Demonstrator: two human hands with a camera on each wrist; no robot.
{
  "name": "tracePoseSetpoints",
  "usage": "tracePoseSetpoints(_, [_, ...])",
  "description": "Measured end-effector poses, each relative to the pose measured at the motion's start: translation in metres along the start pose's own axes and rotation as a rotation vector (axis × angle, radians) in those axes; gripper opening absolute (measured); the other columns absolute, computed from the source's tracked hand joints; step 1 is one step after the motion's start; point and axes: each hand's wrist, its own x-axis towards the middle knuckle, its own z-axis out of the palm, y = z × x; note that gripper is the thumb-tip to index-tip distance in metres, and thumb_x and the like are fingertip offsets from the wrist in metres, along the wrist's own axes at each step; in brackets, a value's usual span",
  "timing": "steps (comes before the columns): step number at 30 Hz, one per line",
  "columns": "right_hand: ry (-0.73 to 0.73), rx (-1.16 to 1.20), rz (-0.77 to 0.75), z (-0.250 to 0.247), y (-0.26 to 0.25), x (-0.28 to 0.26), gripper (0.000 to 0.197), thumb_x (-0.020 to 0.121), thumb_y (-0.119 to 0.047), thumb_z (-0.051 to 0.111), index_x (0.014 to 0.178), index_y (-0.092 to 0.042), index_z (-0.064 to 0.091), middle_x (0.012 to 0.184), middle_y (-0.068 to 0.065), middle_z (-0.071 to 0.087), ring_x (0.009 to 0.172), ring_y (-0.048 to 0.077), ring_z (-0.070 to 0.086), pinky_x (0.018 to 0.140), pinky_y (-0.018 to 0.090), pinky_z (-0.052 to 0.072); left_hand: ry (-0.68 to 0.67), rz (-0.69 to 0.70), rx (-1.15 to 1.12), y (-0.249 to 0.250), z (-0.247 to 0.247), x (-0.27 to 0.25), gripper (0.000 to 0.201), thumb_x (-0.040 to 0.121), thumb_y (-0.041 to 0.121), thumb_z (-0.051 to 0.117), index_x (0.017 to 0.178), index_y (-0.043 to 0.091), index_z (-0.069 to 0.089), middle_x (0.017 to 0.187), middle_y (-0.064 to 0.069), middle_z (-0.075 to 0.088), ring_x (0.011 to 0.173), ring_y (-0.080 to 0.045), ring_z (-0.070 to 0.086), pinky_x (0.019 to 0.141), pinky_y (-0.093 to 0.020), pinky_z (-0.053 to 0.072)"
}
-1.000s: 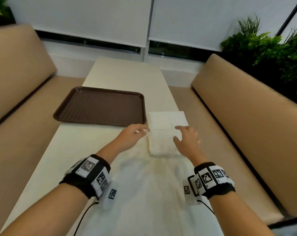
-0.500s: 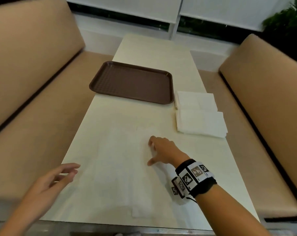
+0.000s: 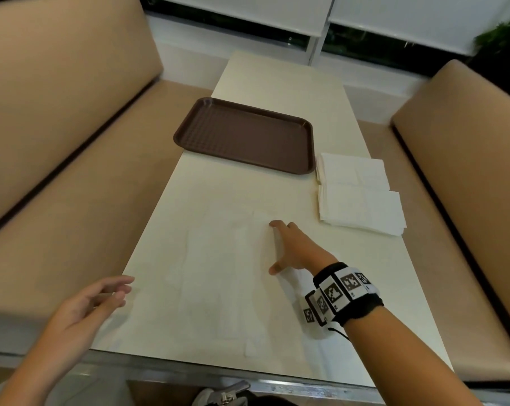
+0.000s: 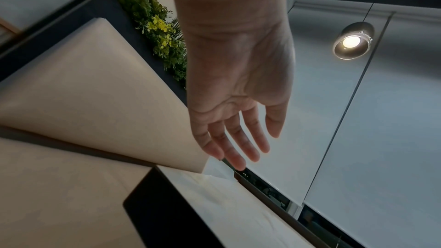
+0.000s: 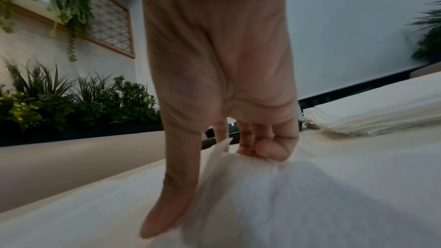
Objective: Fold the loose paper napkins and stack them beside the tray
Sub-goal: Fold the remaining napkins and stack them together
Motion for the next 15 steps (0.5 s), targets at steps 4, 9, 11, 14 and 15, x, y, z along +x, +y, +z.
tracePoseSetpoints(4, [0.038, -0.047, -0.041, 0.003, -0.002, -0.003, 0.097, 0.064, -0.021, 0.087, 0.141, -0.027, 0.029, 0.129, 0.007, 0.034, 0.099, 0.028, 0.052, 0.086, 0.035, 0.047, 0.017, 0.020, 0.013, 0.004, 0.001, -0.002, 0.031, 0.092, 0.004, 0.053, 0.090, 0.029, 0.072, 0.091, 0.008, 0.069, 0.073, 0.002, 0.063, 0.067, -0.001, 0.044])
tracePoseSetpoints(9, [0.137, -0.107, -0.097, 0.008, -0.001, -0.009, 0.089, 0.064, -0.020, 0.086, 0.136, -0.025, 0.034, 0.128, 0.003, 0.031, 0.081, 0.024, 0.051, 0.072, 0.031, 0.047, 0.001, 0.042, 0.011, 0.002, -0.003, -0.004, 0.039, 0.092, 0.008, 0.055, 0.092, 0.044, 0.070, 0.092, 0.015, 0.069, 0.078, -0.001, 0.063, 0.070, -0.002, 0.044])
tracePoseSetpoints(11, [0.151, -0.094, -0.121, 0.011, 0.000, -0.012, 0.088, 0.065, -0.018, 0.085, 0.136, -0.026, 0.033, 0.127, 0.002, 0.035, 0.085, 0.024, 0.052, 0.073, 0.032, 0.047, -0.009, 0.052, -0.008, 0.002, -0.004, -0.006, 0.032, 0.089, 0.014, 0.063, 0.091, 0.045, 0.070, 0.092, 0.015, 0.069, 0.079, -0.002, 0.063, 0.071, -0.003, 0.044])
tracePoseSetpoints(14, [0.179, -0.013, -0.145, 0.012, 0.002, -0.013, 0.085, 0.066, -0.013, 0.083, 0.134, -0.026, 0.033, 0.119, 0.002, 0.046, 0.097, 0.025, 0.052, 0.084, 0.037, 0.049, -0.016, 0.052, -0.029, 0.005, -0.002, -0.007, 0.023, 0.083, 0.024, 0.068, 0.092, 0.045, 0.070, 0.092, 0.014, 0.069, 0.081, -0.004, 0.064, 0.073, -0.004, 0.044])
tracePoseSetpoints(15, [0.194, -0.001, -0.147, 0.012, 0.003, -0.012, 0.080, 0.068, -0.013, 0.081, 0.132, -0.025, 0.035, 0.117, 0.002, 0.048, 0.099, 0.025, 0.052, 0.087, 0.038, 0.048, -0.013, 0.046, -0.036, 0.006, -0.002, -0.007, 0.022, 0.082, 0.025, 0.067, 0.092, 0.044, 0.070, 0.092, 0.014, 0.069, 0.082, -0.004, 0.064, 0.074, -0.004, 0.044])
